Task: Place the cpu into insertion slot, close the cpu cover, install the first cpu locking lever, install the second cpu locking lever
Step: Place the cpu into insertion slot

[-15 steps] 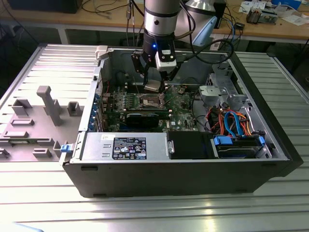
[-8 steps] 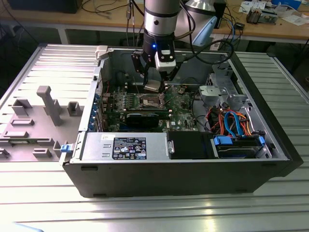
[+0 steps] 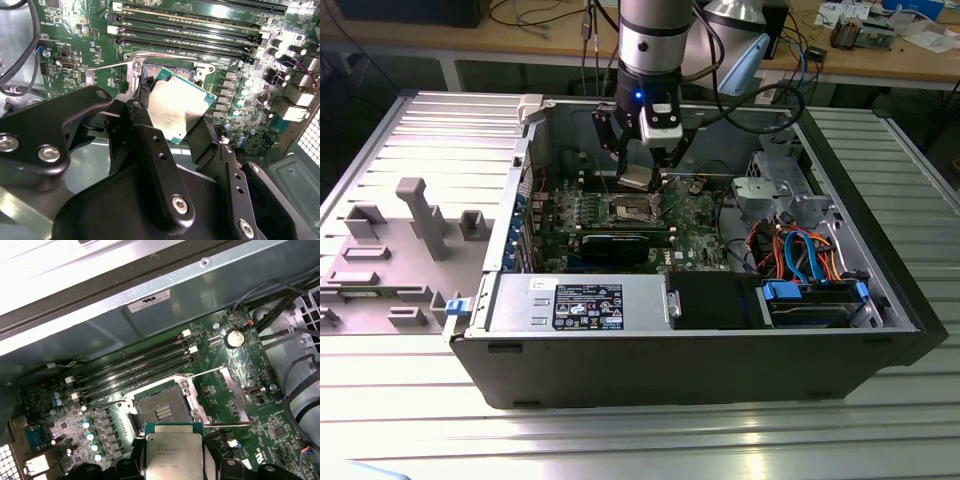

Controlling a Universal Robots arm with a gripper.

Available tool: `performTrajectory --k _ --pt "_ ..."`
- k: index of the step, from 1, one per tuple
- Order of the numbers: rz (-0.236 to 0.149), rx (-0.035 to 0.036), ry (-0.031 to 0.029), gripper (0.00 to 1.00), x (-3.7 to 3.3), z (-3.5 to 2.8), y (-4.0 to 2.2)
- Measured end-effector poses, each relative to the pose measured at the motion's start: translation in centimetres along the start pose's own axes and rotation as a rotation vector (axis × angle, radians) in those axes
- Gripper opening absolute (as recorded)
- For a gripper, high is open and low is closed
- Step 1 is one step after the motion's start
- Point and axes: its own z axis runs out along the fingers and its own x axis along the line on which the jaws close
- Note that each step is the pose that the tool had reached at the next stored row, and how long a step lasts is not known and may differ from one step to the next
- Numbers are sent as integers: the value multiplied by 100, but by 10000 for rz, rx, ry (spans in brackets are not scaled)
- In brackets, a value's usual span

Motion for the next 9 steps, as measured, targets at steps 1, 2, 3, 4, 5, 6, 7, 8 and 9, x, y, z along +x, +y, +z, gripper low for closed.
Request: performTrajectory --k 1,2,3,4,5,6,7,8,9 --pt "57 -1 -1 55 0 0 0" --pt "103 -1 -2 55 0 0 0" --pt "156 -3 -2 55 0 0 0" --pt "216 -3 -4 55 0 0 0" --pt "252 -3 -4 55 0 0 0" --pt "298 -6 -5 55 0 0 0" --pt "337 -5 -5 55 0 0 0" --pt "360 -4 -6 55 0 0 0" --pt "383 -5 -6 55 0 1 0"
